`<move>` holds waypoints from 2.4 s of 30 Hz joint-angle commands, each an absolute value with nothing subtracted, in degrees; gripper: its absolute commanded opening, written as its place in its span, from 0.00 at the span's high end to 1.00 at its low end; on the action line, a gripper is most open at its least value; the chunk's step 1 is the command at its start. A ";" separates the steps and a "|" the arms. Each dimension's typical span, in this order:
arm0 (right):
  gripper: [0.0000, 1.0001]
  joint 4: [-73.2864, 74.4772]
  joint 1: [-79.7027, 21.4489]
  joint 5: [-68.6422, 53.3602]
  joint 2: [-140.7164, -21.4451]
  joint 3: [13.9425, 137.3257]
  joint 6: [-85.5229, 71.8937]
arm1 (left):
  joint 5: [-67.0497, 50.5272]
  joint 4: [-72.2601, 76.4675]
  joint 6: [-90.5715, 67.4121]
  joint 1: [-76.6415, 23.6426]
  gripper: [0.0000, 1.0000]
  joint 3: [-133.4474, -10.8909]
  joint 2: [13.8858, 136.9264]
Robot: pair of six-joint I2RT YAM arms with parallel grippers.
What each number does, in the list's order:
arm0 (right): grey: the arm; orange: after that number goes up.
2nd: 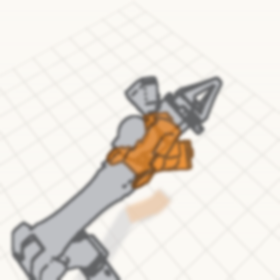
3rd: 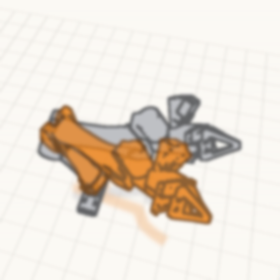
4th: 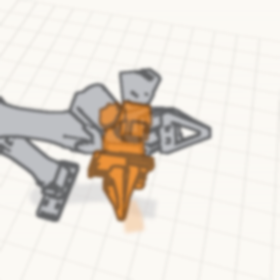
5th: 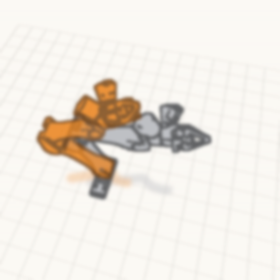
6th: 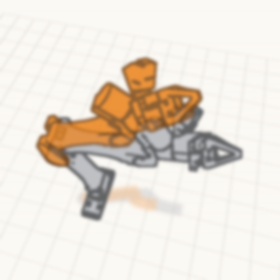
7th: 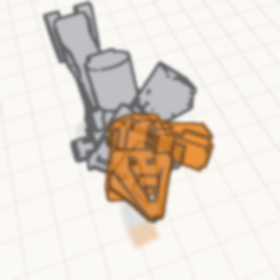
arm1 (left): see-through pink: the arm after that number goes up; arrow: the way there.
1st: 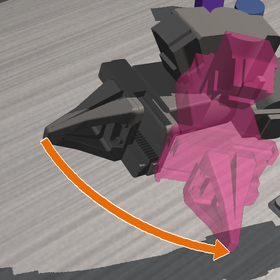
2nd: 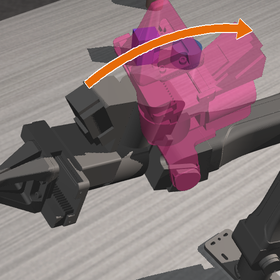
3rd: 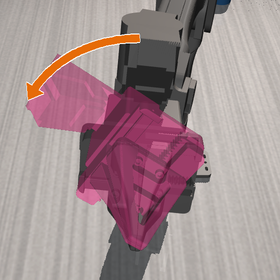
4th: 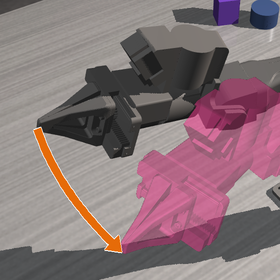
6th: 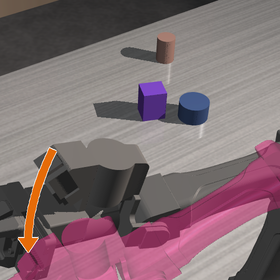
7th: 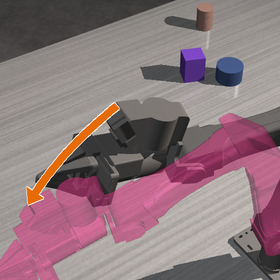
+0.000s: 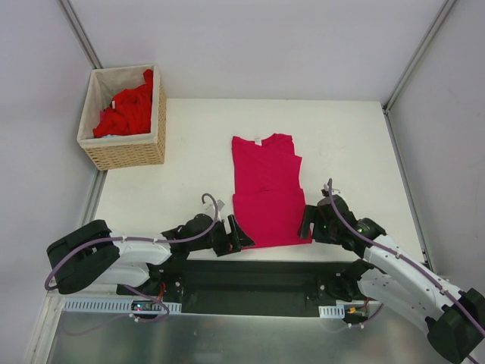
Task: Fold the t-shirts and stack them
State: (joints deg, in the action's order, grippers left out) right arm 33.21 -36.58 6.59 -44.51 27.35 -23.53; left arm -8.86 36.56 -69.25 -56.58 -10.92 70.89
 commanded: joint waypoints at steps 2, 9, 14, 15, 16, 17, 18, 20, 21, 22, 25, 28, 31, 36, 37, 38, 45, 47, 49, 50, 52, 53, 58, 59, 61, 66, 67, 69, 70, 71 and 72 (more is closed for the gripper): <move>0.19 32.43 -36.74 6.68 -44.03 27.33 -24.17 | -7.38 33.84 -69.26 -56.69 0.28 -8.53 71.89; 0.21 31.29 -36.65 6.33 -44.03 26.54 -24.78 | -6.42 34.19 -70.49 -56.78 0.46 -6.86 72.33; 0.23 31.11 -36.65 6.15 -44.03 26.37 -24.87 | -5.89 34.71 -70.84 -56.78 0.58 -6.50 73.21; 0.22 31.03 -36.74 6.15 -44.03 26.37 -24.79 | -5.80 34.80 -70.75 -56.78 0.59 -6.59 73.47; 0.22 31.11 -36.74 6.15 -43.86 26.45 -24.87 | -5.71 34.72 -70.75 -56.69 0.59 -6.77 73.65; 0.23 31.11 -36.74 6.15 -43.77 26.54 -24.79 | -5.63 34.80 -70.66 -56.69 0.59 -6.85 74.26; 0.23 31.11 -36.74 6.24 -43.60 26.46 -24.70 | -5.54 34.80 -70.32 -56.60 0.59 -7.12 74.62; 0.23 31.11 -36.74 6.15 -43.16 26.63 -24.61 | -5.45 34.98 -70.05 -56.51 0.59 -7.91 75.84; 0.23 31.11 -36.65 6.24 -43.15 26.72 -24.70 | -5.88 35.68 -70.05 -56.25 0.59 -8.08 76.46; 0.22 31.20 -36.74 6.24 -43.07 26.72 -24.52 | -6.24 36.90 -70.22 -55.90 0.59 -8.26 77.68; 0.22 31.38 -36.65 6.15 -42.98 26.81 -24.43 | -6.50 38.58 -70.84 -55.11 0.59 -8.17 79.19; 0.22 31.38 -36.65 6.15 -42.72 26.72 -24.26 | -6.33 38.85 -71.45 -54.76 0.59 -8.09 80.42; 0.22 31.29 -36.65 6.24 -43.07 26.72 -24.17 | -5.63 38.85 -72.51 -54.58 0.59 -7.13 80.68; 0.22 30.59 -36.74 6.06 -43.59 26.54 -24.08 | -4.66 37.10 -73.39 -54.40 0.60 -6.24 79.37; 0.22 30.50 -36.65 5.89 -43.77 26.54 -24.17 | -4.40 36.74 -73.56 -54.49 0.60 -5.89 78.76; 0.22 30.32 -36.65 5.71 -43.94 26.54 -24.17 | -3.96 36.74 -74.00 -54.41 0.62 -5.63 78.49; 0.22 30.06 -36.74 5.54 -44.12 26.89 -24.08 | -2.37 33.66 -74.44 -54.32 0.67 -4.83 76.38; 0.22 30.06 -36.65 5.36 -44.03 27.07 -24.26 | -2.20 32.87 -74.53 -54.23 0.68 -5.01 76.55; 0.22 30.23 -36.56 5.36 -44.03 27.25 -24.17 | -2.28 33.05 -74.44 -54.05 0.70 -5.27 77.25; 0.22 30.32 -36.65 5.36 -43.95 27.42 -24.17 | -2.29 32.96 -74.27 -53.88 0.71 -5.36 77.52; 0.22 30.59 -36.65 5.36 -43.42 27.51 -24.08 | -2.63 33.40 -74.18 -53.70 0.74 -5.80 78.74; 0.22 30.76 -36.65 5.45 -43.33 27.51 -24.00 | -2.72 34.01 -74.01 -53.53 0.75 -5.89 79.18; 0.22 31.46 -36.65 5.62 -42.89 27.69 -23.73 | -3.69 35.68 -73.57 -52.56 0.77 -6.59 82.17; 0.22 31.55 -36.65 5.54 -42.89 27.69 -23.56 | -4.04 36.03 -73.39 -52.38 0.78 -6.77 82.53; 0.22 31.64 -36.65 5.62 -42.80 27.77 -23.47 | -4.22 36.30 -73.21 -51.86 0.78 -7.12 83.23; 0.22 31.90 -36.56 5.71 -42.89 27.86 -23.47 | -5.10 36.65 -72.42 -51.33 0.85 -7.65 83.67; 0.22 31.73 -36.56 5.71 -42.80 27.86 -23.47 | -5.10 36.65 -72.42 -51.15 0.88 -7.65 83.76; 0.22 31.56 -36.56 5.54 -42.63 27.60 -23.73 | -5.27 36.74 -72.42 -51.24 0.93 -7.56 83.58; 0.22 31.55 -36.56 5.45 -42.63 27.42 -23.99 | -5.27 36.74 -72.51 -51.15 0.96 -7.38 83.15; 0.22 31.55 -36.65 5.36 -42.54 27.25 -24.17 | -5.36 36.74 -72.51 -51.15 0.98 -7.30 82.97; 0.22 31.12 -36.65 5.27 -41.93 26.29 -24.60 | -5.27 36.56 -72.60 -51.24 1.00 -7.12 82.53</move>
